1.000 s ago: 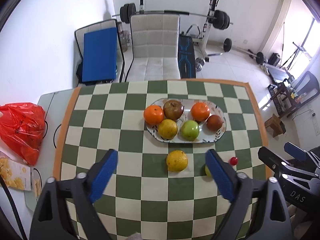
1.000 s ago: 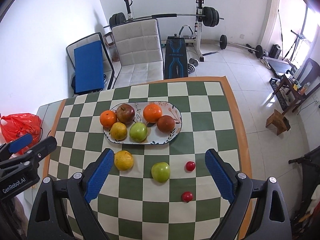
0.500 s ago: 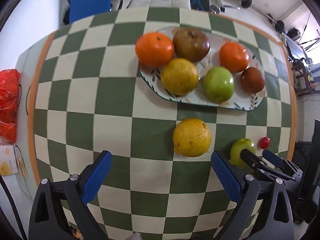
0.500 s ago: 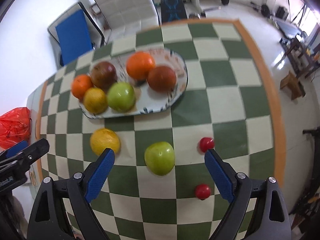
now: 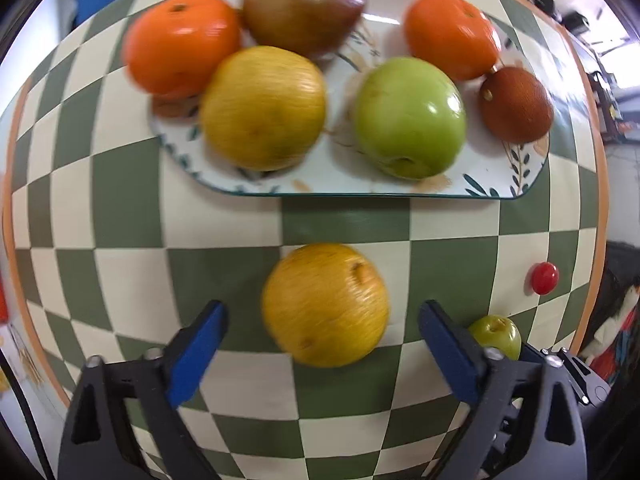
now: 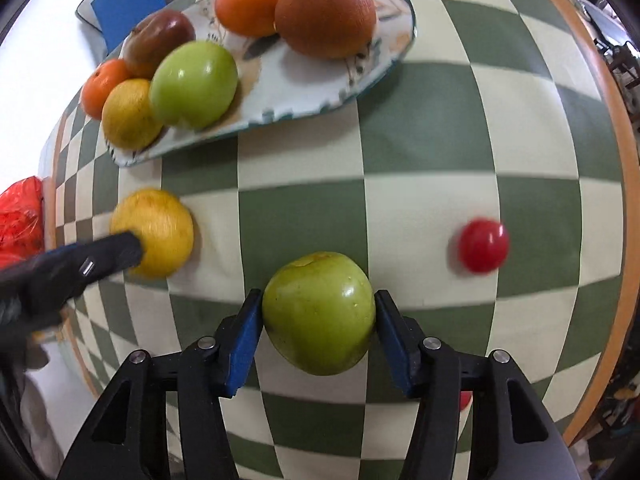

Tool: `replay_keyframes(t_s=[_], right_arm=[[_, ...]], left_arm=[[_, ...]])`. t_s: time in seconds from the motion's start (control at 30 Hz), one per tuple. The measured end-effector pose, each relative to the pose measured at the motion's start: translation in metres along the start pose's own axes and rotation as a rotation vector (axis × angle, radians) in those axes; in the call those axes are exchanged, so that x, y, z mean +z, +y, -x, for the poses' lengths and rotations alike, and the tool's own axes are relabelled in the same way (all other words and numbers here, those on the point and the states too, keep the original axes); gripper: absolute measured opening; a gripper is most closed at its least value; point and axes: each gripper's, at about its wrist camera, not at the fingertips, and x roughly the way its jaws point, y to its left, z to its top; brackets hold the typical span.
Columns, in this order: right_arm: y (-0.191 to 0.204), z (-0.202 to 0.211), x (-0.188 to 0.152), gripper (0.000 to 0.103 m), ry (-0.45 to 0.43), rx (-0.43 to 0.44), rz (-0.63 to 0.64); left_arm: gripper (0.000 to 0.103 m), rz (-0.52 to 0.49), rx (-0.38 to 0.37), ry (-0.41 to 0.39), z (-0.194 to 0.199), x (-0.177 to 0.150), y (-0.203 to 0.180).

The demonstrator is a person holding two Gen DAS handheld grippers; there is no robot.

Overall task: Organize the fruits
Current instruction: 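Grasp the yellow citrus with the left tool while the right tool grasps the green apple, then carry the yellow citrus and green apple onto the plate and open both tools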

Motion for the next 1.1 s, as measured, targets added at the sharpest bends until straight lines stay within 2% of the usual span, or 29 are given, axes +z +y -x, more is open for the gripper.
replay_keyframes(t_s=[0.07, 0.13, 0.5, 0.63, 0.77, 0.87, 0.97, 1.1], right_arm=[[-0.005, -0.002, -0.005, 0.058, 0.009, 0.004, -0.008], [-0.010, -0.003, -0.009, 0.058, 0.008, 0.019, -0.022], [-0.013, 0.002, -0.002, 0.058, 0.005, 0.033, -0.041], [-0.007, 0.001, -0.001, 0.058, 0.006, 0.025, -0.029], [-0.005, -0.001, -0.004, 0.058, 0.007, 0.034, -0.030], [-0.015, 0.000, -0.005, 0.058, 0.023, 0.105, -0.080], [-0.033, 0.014, -0.001, 0.058, 0.012, 0.209, -0.162], [-0.050, 0.057, 0.024, 0.058, -0.083, 0.264, -0.196]], left_arm=[[0.066, -0.027, 0.016, 0.010, -0.007, 0.000, -0.006], [0.060, -0.035, 0.037, 0.005, -0.012, -0.001, -0.008], [0.059, -0.011, 0.030, 0.001, -0.014, -0.006, -0.004], [0.059, 0.023, -0.007, 0.010, -0.021, -0.028, 0.003], [0.059, 0.086, -0.111, 0.002, -0.005, -0.044, 0.007], [0.059, 0.138, -0.223, -0.021, 0.018, -0.044, 0.006], [0.059, 0.194, -0.328, -0.036, 0.037, -0.032, 0.000], [0.059, 0.291, -0.441, -0.019, 0.040, -0.003, -0.014]])
